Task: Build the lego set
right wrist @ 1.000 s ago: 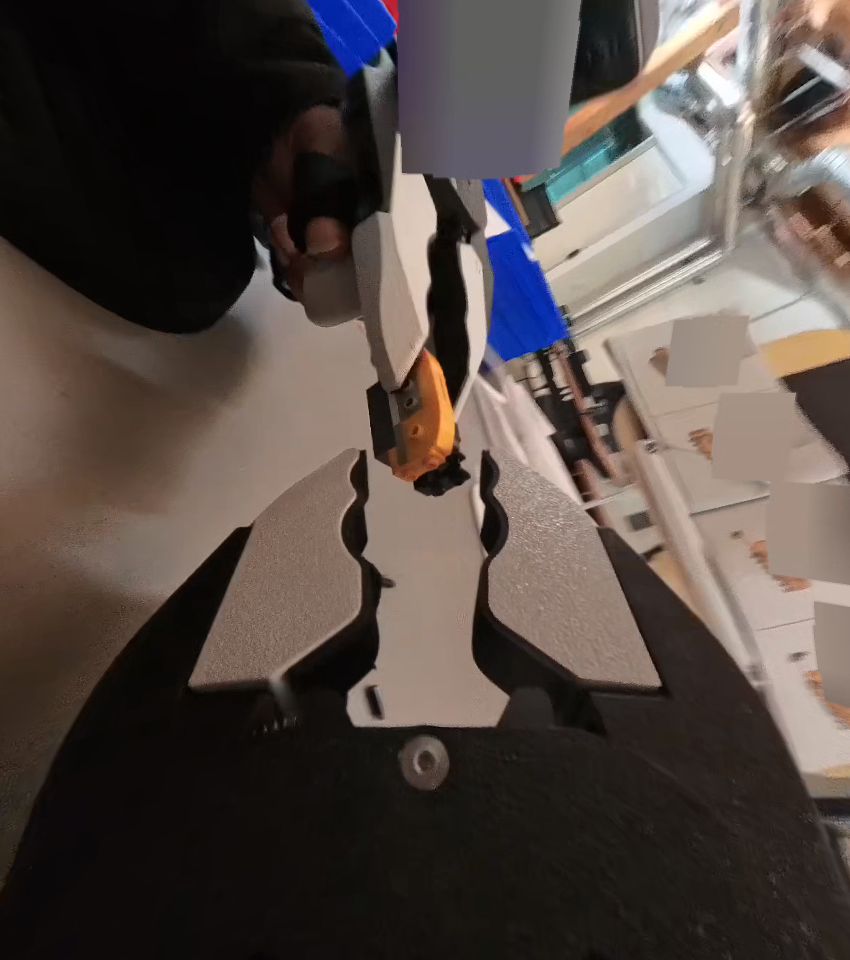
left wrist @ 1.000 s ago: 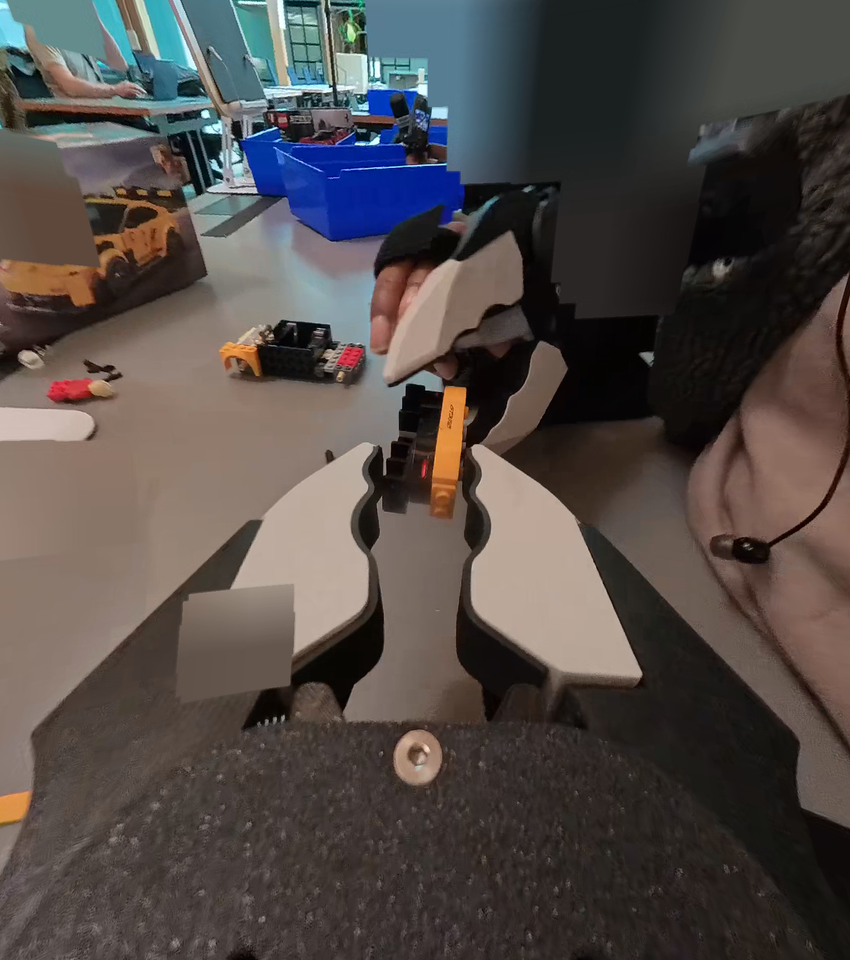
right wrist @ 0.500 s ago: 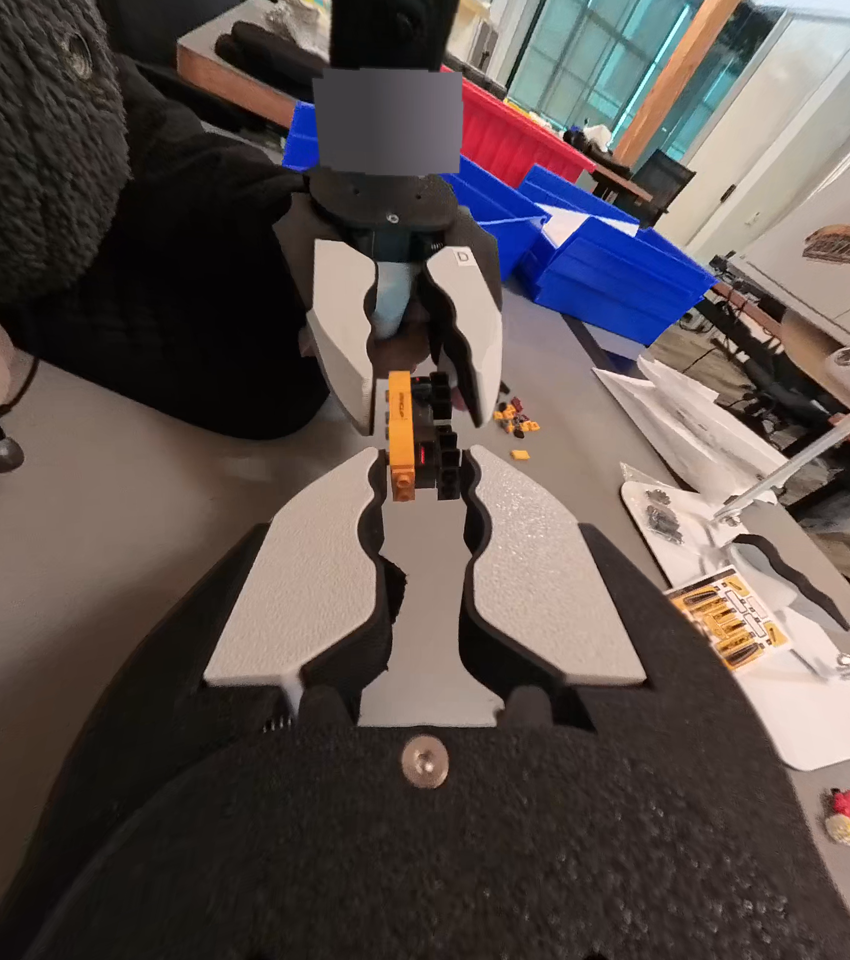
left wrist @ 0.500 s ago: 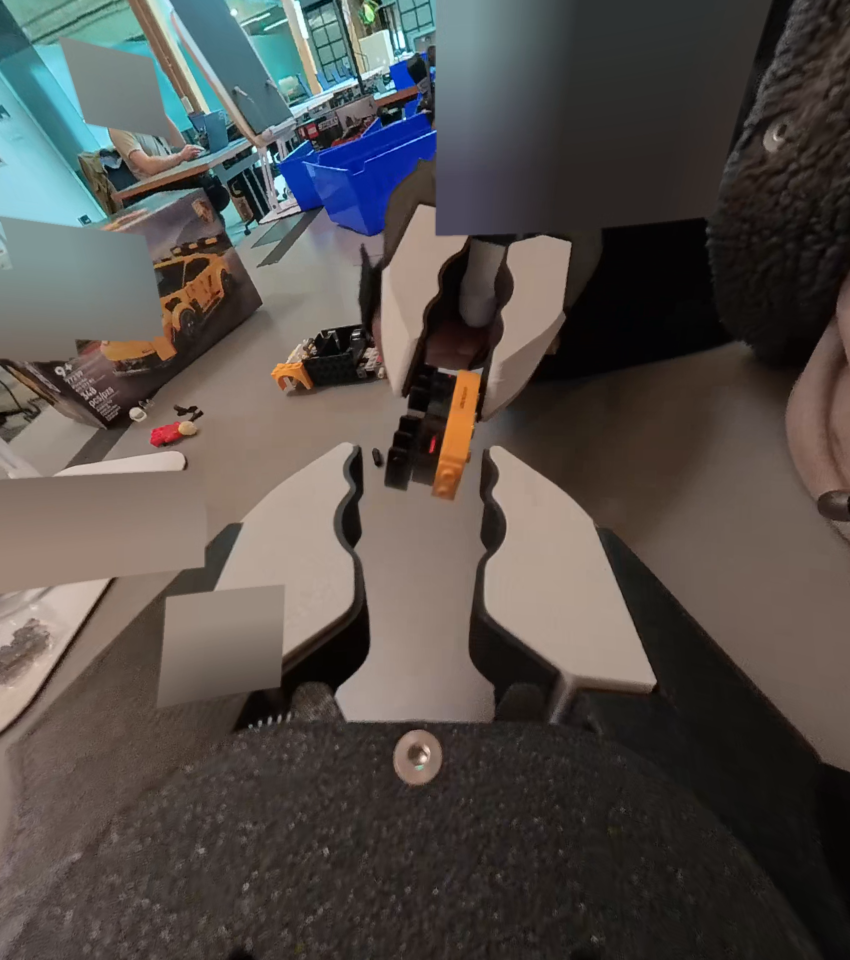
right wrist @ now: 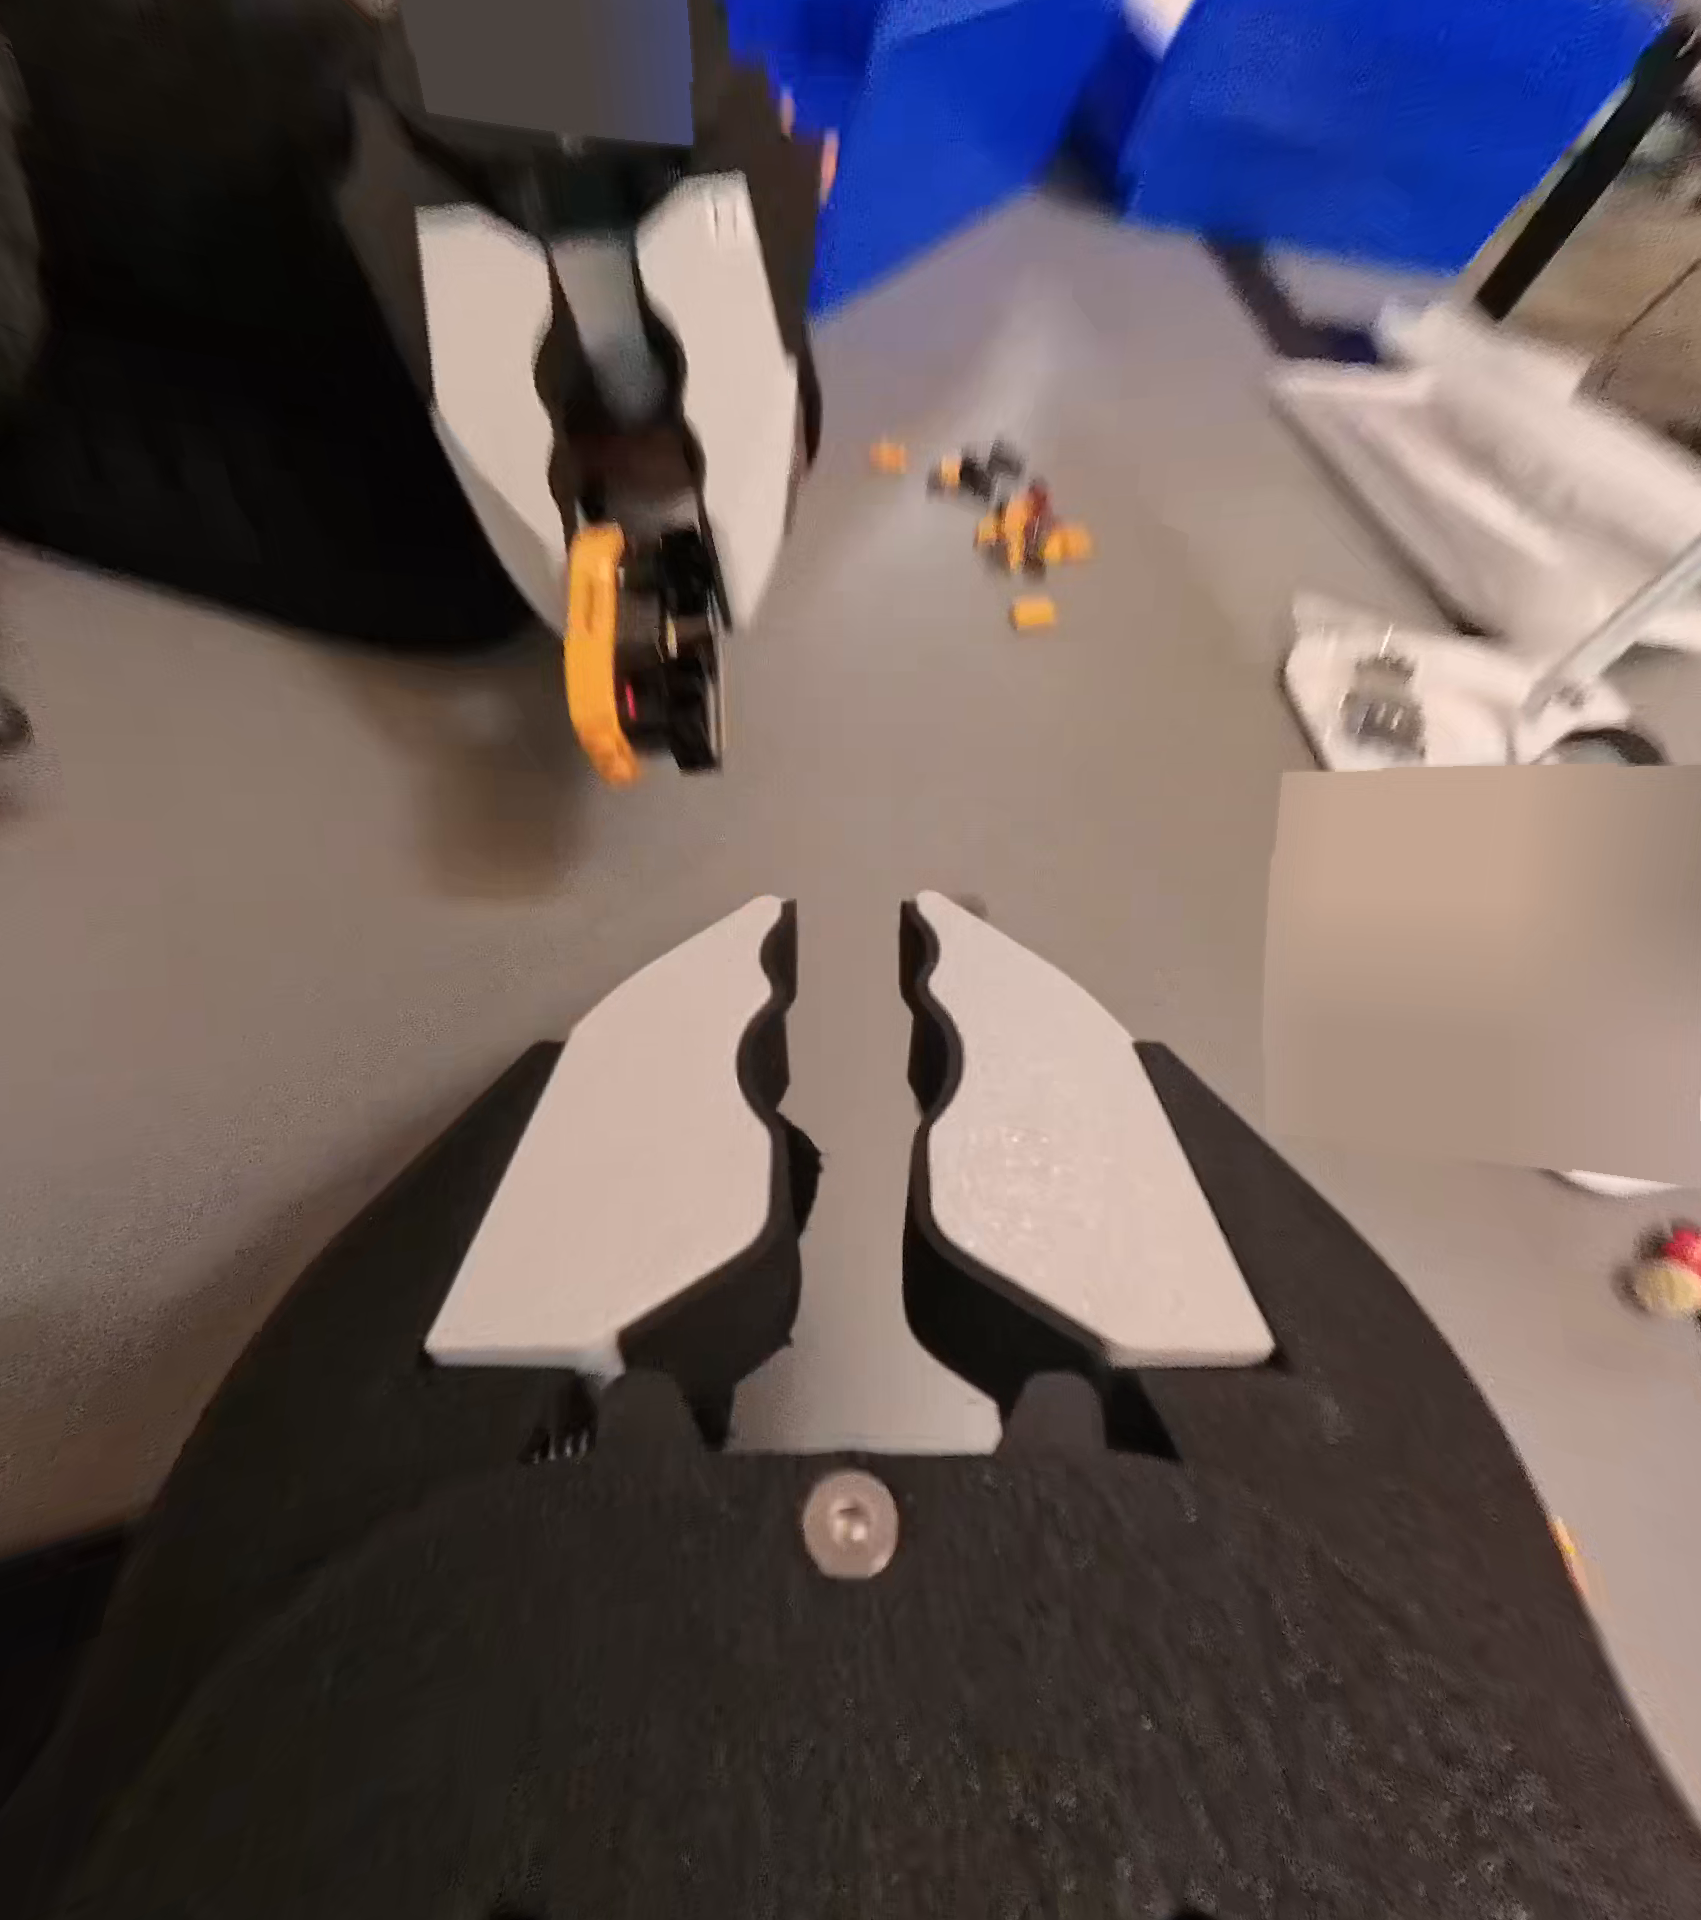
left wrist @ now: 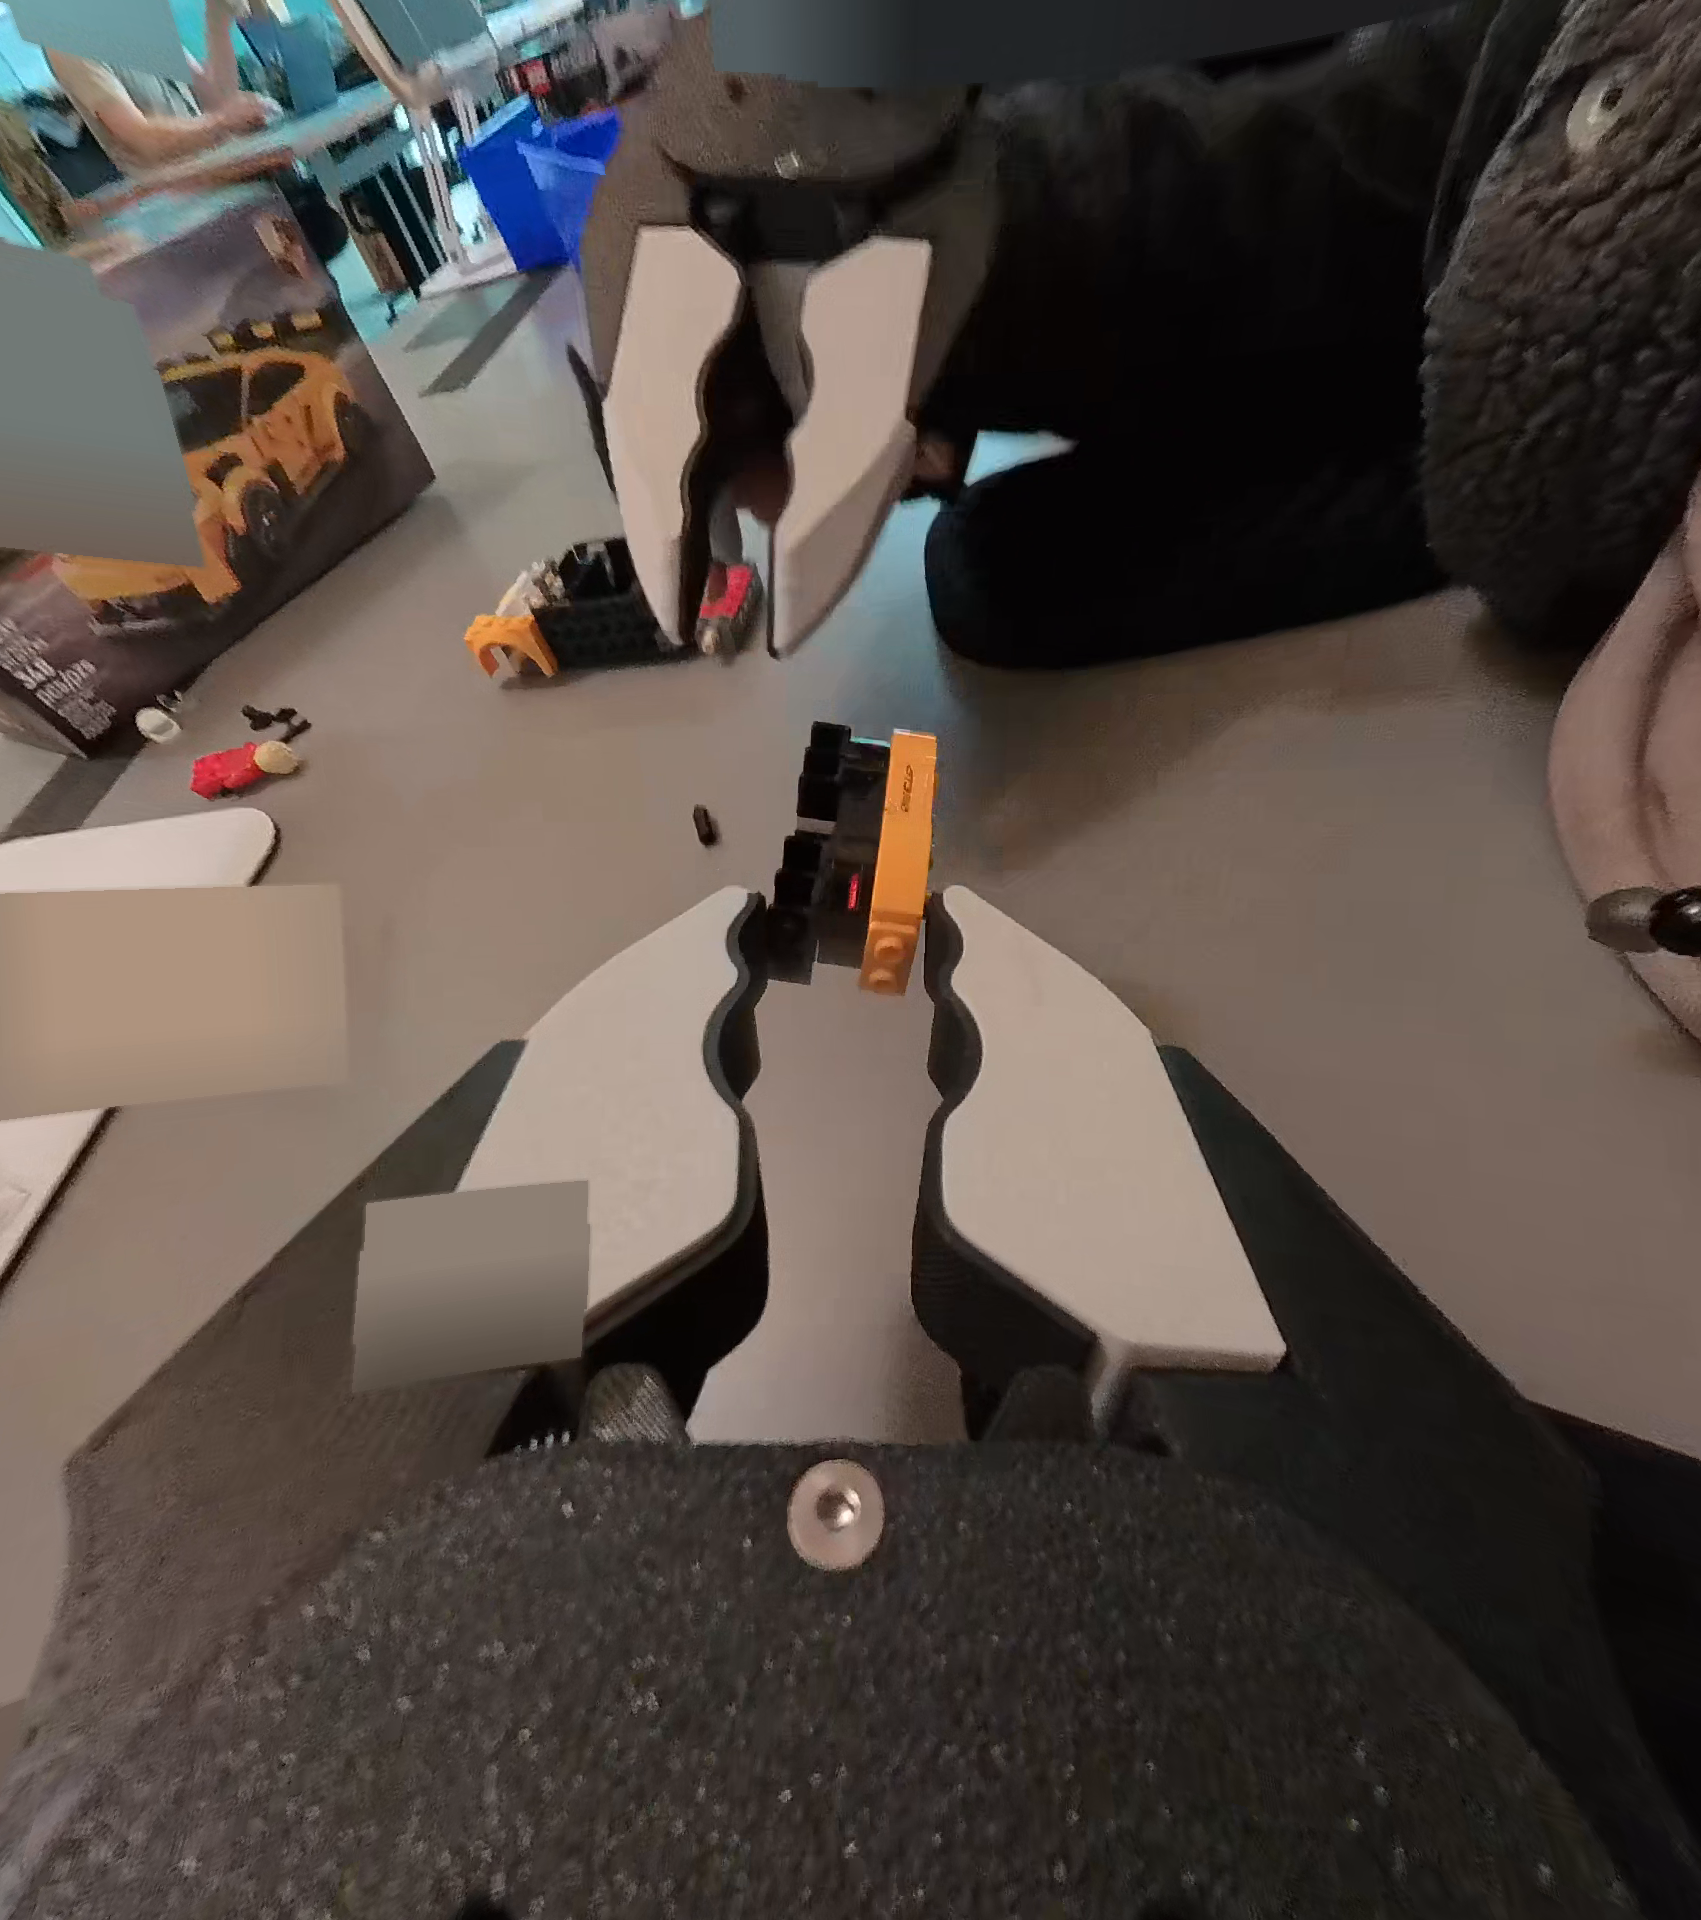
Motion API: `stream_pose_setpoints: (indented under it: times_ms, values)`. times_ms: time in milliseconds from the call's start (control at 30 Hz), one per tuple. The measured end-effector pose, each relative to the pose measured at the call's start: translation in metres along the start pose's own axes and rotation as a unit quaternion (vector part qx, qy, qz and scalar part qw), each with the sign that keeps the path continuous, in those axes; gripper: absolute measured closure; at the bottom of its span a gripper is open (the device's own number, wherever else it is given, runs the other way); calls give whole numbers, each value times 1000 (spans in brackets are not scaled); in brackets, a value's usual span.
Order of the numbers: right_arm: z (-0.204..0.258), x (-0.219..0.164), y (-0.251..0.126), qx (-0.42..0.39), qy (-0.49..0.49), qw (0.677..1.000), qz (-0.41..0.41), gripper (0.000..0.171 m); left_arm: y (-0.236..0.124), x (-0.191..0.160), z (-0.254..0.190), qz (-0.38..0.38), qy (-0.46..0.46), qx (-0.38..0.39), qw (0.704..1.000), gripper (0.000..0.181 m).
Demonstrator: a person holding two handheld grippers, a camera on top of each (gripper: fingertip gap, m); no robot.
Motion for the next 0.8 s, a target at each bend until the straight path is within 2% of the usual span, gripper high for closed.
stream_pose_setpoints:
  times_ms: [100,200,333,567,700,800]
  values:
    - [-15,-13,4,-7,-44,988,151,154,8,-8,-3,38,-6,-20,999,152]
    - [-28,-15,16,19,-74,972,222,155,15,-13,-6,68,-13,-40,997,152]
    - [-39,-14,34,73,-114,952,275,158,21,-19,-9,108,-15,-60,992,152]
    - [-45,-5,55,154,-132,925,321,161,26,-24,-10,150,-19,-76,986,153]
    - [-45,-7,61,167,-133,910,356,165,25,-24,-10,151,-17,-69,986,153]
    - [-44,-6,61,171,-126,913,347,166,24,-24,-10,146,-17,-65,987,149]
Point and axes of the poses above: each gripper's, where its closed fingertips meet, y out along the fingers, x out of its top, z = x × y across the jaws, the point moved 10 cm from there along -y, back along the fingers, and after that the axes turned 4 degrees about y, right-handed, at the moved point
